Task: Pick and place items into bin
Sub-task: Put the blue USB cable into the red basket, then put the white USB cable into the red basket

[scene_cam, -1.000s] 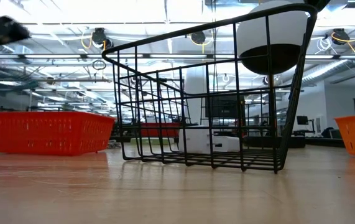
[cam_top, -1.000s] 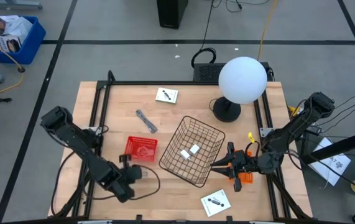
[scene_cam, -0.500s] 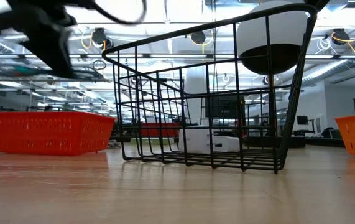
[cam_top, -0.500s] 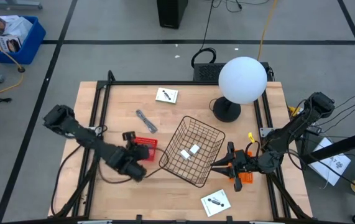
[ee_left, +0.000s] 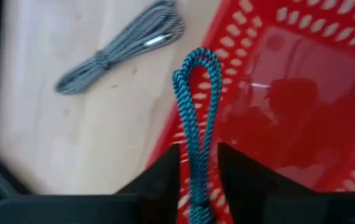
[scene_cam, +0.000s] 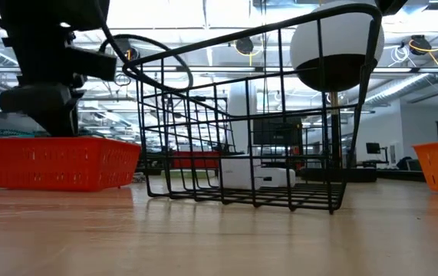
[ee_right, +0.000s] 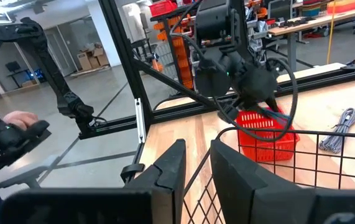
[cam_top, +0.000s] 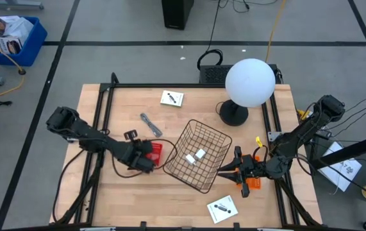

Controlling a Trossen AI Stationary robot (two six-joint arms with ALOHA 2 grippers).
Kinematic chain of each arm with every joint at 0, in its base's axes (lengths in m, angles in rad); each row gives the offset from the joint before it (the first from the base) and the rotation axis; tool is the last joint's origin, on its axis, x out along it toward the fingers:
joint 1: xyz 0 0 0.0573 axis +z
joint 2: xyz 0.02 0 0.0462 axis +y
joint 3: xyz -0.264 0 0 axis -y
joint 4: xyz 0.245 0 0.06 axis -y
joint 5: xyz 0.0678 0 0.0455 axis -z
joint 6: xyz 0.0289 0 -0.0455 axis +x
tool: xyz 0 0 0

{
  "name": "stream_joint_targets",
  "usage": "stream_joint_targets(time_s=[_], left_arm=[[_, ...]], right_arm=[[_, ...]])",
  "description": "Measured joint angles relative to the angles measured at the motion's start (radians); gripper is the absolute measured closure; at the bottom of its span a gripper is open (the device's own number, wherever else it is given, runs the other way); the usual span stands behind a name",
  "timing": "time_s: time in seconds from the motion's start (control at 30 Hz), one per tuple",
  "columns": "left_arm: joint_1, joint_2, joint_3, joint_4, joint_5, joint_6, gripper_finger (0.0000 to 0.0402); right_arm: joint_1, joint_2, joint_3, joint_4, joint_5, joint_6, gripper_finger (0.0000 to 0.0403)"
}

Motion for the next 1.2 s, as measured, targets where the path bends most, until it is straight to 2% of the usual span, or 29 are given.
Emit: stream_joint_targets(time_s=[0.13, 0.27, 0.43, 0.67, 0.77, 0.97, 1.1, 1.2], left_arm=[[-0.003, 0.0, 0.004, 0.077, 0.029, 0.065, 0.0219], [-0.018, -0.001, 0.026, 0.097, 0.03, 0.094, 0.0187], [-0.032, -0.001, 0.067, 0.052, 0.016, 0.132, 0.019], [-0.033, -0.026, 0.154, -0.092, -0.103, 0.185, 0.0223], [0.02, -0.058, 0.198, -0.092, -0.135, 0.254, 0.0236], [0.208, -0.145, 0.231, -0.068, -0.104, 0.449, 0.0249], [0.367, -0.18, 0.231, -0.059, -0.038, 0.648, 0.0248], [0.472, -0.182, 0.23, -0.018, 0.038, 0.738, 0.0248]], right_arm=[[0.0, 0.0, 0.0, 0.0, 0.0, 0.0, 0.0332], [0.0, 0.0, 0.0, 0.0, 0.0, 0.0, 0.0332], [0.0, 0.0, 0.0, 0.0, 0.0, 0.0, 0.0332], [0.0, 0.0, 0.0, -0.009, 0.0, 0.0, 0.0332], [0.0, 0.0, 0.0, -0.009, 0.0, 0.0, 0.0332], [0.0, 0.0, 0.0, -0.008, 0.0, 0.0, 0.0332], [0.0, 0.0, 0.0, -0.008, -0.001, 0.0, 0.0332], [0.0, 0.0, 0.0, -0.023, -0.013, 0.0, 0.0332]])
